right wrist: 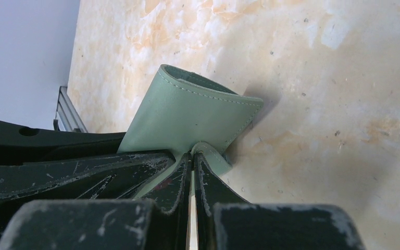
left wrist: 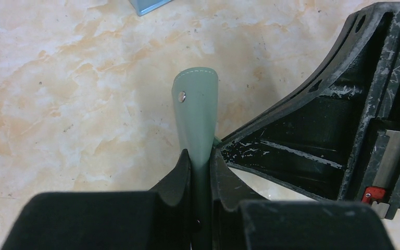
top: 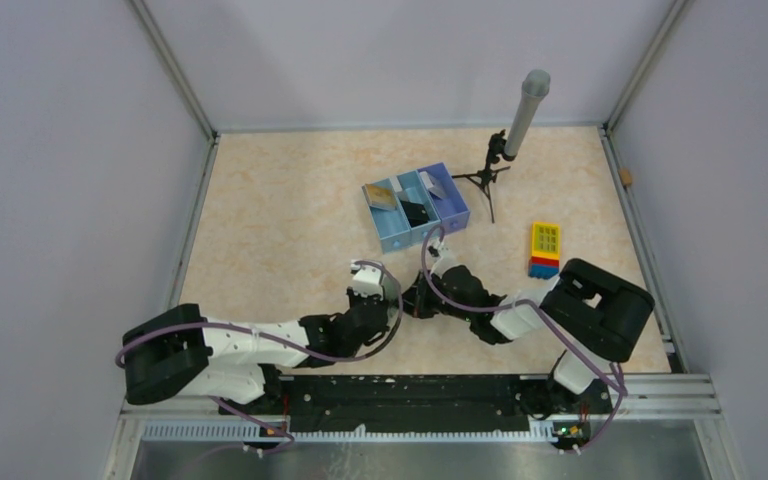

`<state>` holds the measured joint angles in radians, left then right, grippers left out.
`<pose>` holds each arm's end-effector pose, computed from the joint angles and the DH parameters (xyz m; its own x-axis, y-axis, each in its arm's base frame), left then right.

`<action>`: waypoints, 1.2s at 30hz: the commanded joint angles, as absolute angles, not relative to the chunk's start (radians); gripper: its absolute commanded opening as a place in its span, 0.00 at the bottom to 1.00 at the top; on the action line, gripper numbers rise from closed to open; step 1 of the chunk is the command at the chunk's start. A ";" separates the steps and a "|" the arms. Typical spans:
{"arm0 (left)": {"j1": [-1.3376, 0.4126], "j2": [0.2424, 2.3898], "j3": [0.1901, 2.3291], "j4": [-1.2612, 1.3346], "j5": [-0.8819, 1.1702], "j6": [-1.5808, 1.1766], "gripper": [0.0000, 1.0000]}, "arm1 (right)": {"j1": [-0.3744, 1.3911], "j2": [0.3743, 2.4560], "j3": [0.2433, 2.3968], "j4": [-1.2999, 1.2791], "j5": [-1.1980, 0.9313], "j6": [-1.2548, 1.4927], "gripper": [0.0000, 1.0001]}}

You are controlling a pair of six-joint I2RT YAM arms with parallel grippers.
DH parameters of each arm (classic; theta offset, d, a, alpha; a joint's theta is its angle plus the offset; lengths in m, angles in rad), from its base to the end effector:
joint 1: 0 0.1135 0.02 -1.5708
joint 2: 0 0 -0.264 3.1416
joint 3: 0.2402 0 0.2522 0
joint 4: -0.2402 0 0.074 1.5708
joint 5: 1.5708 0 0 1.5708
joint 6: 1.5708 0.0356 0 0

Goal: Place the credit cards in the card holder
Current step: Close the card holder at the center of the board.

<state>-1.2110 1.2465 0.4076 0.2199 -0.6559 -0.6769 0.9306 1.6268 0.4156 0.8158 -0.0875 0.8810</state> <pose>0.1004 -0.2053 0.1623 -0.5143 -0.0426 -0.8565 0.3139 0.9201 -0.2343 0.1637 0.2249 0.1267 -0.7998 0.2126 -0.5613 -0.3616 0.5758 0.7333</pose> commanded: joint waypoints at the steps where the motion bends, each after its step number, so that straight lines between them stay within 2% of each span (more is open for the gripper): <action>1: -1.235 1.297 0.389 0.249 -0.395 -0.702 0.00 | 0.925 1.681 0.508 0.937 -0.085 0.869 0.00; 36: -1.234 1.302 0.353 0.314 -0.263 -0.686 0.00 | 0.893 1.734 0.586 1.015 -0.143 0.829 0.00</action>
<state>-1.1915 1.2587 0.3847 0.2821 -0.6655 -0.6201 0.8932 1.6997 0.4744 0.8444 -0.1673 0.8303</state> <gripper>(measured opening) 0.112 0.004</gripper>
